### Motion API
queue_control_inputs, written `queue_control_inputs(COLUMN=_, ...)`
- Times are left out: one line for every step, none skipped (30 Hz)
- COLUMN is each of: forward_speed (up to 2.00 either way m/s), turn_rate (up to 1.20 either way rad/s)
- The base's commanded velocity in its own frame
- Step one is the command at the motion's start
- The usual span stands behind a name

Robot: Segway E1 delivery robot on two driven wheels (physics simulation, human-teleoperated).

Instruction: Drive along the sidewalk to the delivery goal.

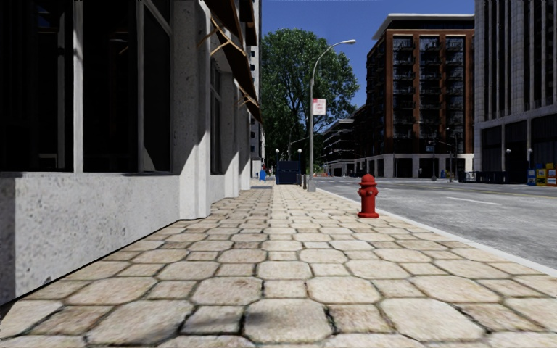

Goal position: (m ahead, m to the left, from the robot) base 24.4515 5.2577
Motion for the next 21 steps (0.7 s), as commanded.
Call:
queue_control_inputs(forward_speed=2.0, turn_rate=0.0)
queue_control_inputs(forward_speed=2.0, turn_rate=0.0)
queue_control_inputs(forward_speed=2.0, turn_rate=0.0)
queue_control_inputs(forward_speed=2.0, turn_rate=0.0)
queue_control_inputs(forward_speed=2.0, turn_rate=0.0)
queue_control_inputs(forward_speed=2.0, turn_rate=0.0)
queue_control_inputs(forward_speed=2.0, turn_rate=0.0)
queue_control_inputs(forward_speed=2.0, turn_rate=0.0)
queue_control_inputs(forward_speed=2.0, turn_rate=0.0)
queue_control_inputs(forward_speed=2.0, turn_rate=0.0)
queue_control_inputs(forward_speed=2.0, turn_rate=0.0)
queue_control_inputs(forward_speed=2.0, turn_rate=0.0)
queue_control_inputs(forward_speed=2.0, turn_rate=0.0)
queue_control_inputs(forward_speed=2.0, turn_rate=0.0)
queue_control_inputs(forward_speed=2.0, turn_rate=0.0)
queue_control_inputs(forward_speed=2.0, turn_rate=0.0)
queue_control_inputs(forward_speed=2.0, turn_rate=0.0)
queue_control_inputs(forward_speed=2.0, turn_rate=0.0)
queue_control_inputs(forward_speed=2.0, turn_rate=0.0)
queue_control_inputs(forward_speed=2.0, turn_rate=0.0)
queue_control_inputs(forward_speed=2.0, turn_rate=0.0)
